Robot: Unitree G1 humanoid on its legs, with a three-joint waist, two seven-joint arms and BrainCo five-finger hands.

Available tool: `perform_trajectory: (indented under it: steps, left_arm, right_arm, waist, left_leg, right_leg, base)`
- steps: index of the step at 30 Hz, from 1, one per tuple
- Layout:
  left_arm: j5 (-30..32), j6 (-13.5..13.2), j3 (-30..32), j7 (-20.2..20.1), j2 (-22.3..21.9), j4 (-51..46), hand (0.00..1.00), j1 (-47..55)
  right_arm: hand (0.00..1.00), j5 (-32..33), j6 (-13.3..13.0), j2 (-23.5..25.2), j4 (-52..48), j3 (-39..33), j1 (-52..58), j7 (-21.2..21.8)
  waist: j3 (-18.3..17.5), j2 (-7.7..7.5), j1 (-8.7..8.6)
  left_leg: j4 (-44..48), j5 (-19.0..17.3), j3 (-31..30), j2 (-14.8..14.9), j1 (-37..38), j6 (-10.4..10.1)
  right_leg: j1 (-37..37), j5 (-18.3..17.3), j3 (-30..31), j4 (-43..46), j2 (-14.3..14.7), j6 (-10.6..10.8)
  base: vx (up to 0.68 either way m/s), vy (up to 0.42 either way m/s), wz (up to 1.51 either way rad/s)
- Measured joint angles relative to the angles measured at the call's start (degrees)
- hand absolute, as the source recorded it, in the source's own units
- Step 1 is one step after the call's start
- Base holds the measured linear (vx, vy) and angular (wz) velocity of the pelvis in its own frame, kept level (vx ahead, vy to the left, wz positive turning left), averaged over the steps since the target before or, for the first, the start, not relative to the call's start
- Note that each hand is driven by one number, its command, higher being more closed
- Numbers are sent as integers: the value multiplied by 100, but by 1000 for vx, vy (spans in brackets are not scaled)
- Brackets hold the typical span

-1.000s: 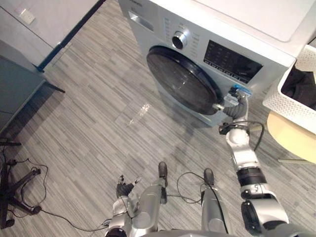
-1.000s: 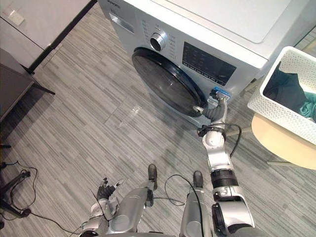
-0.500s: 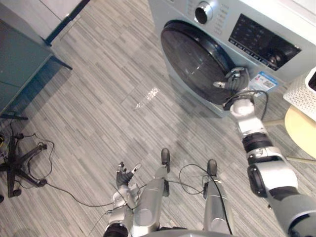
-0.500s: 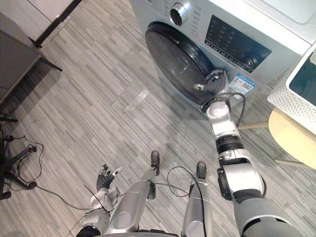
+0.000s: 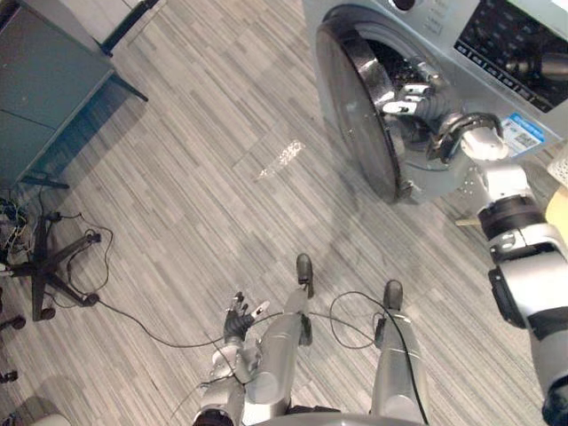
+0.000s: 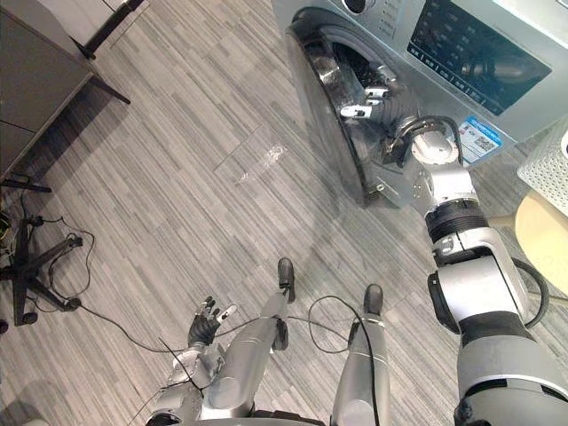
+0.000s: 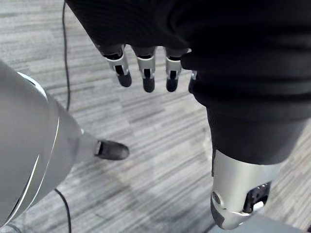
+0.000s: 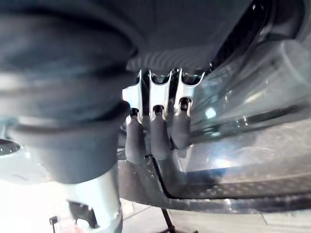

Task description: Pick up the laundry basket with both hands and put the clothes into the washing machine.

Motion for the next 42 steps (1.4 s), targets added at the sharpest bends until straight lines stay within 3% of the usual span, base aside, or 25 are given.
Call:
perform_trajectory:
  steps: [10, 13, 17, 20, 24, 28, 32, 35, 40, 42]
  left_arm:
    - [-12, -34, -353, 5, 46, -88, 0, -42]
    - [-13, -31, -372, 34, 53, -940, 0, -40]
    - [-10, -193, -362, 281, 116, -2648, 0, -141]
    - [93, -444, -328, 536, 375, -3808, 0, -347]
    - [109, -449, -343, 484, 882, -3920, 0, -1270]
    - [-7, -387, -880, 204, 1272, -3914, 0, -2049]
    - [-189, -218, -1949, -358, 1310, -3414, 0, -3130]
    - [-497, -10, -2350, -640, 1086, -2552, 0, -3826]
    - [-492, 284, -2247, -664, 665, -429, 0, -5272]
    - [-364, 347, -2010, -585, 567, 105, 0, -5745]
  right_arm:
    - [0, 424, -80, 39, 56, 44, 804, 82]
    - [0, 430, -136, 273, 51, -450, 1373, 21]
    - [0, 436, -374, 762, 21, -1099, 2224, -159]
    - [0, 528, -532, 1389, 25, -1649, 3067, -272]
    - [0, 495, -641, 2089, 107, -1914, 3818, -464]
    - [0, 39, -605, 2589, 289, -1964, 4374, -617]
    - [0, -965, -400, 2920, 283, -2039, 4905, -668]
    - [0, -1388, -285, 2979, 253, -2041, 5068, -677]
    - [0, -1677, -285, 3072, -21, -2035, 5142, -819]
    - [0, -1682, -293, 3144, -113, -2019, 5142, -892]
  waist:
    - [0, 0, -18]
    - [-1, -2, -20]
    - [-1, -2, -39]
    - [-3, -5, -166]
    - [-8, -69, -184]
    - [-10, -226, -235]
    - [-36, -493, -481]
    - [-48, -632, -532]
    - [-23, -761, -785]
    - [-28, -785, -799]
  left_leg:
    - [-11, 1, -148, -18, 157, -1]
    - [-12, -3, -174, -2, 227, -6]
    - [-14, -25, -208, 40, 230, -29]
    - [-14, -28, -239, 32, 230, -29]
    - [-13, -34, -108, 37, 234, -19]
    - [-12, -61, 74, 88, 222, -26]
    - [-12, -63, 223, 181, 86, -30]
    - [-12, -62, 394, 231, 3, -29]
    - [-13, -62, 635, 287, -200, -30]
    - [-13, -52, 691, 325, -321, -19]
  right_leg:
    - [61, -225, -110, 265, -33, -71]
    - [180, -220, -132, 197, 3, -73]
    - [282, -135, -168, 0, 43, -81]
    - [394, -66, -218, -184, 64, -52]
    - [339, -29, -109, -224, 80, -35]
    - [220, -6, 49, -207, 130, -48]
    - [4, 23, 106, -181, 183, -86]
    - [-195, 79, 205, -170, 230, -94]
    - [-539, 128, 357, -130, 301, -107]
    - [-685, 182, 385, -161, 341, -133]
  base:
    - [43, -77, 5]
    - [5, -49, 3]
    - [-1, -22, 1]
    - [42, -26, 3]
    - [43, -35, -12]
    - [21, -49, -21]
    - [23, -64, -18]
    - [26, -52, -29]
    - [29, -55, -22]
    - [29, -49, -24]
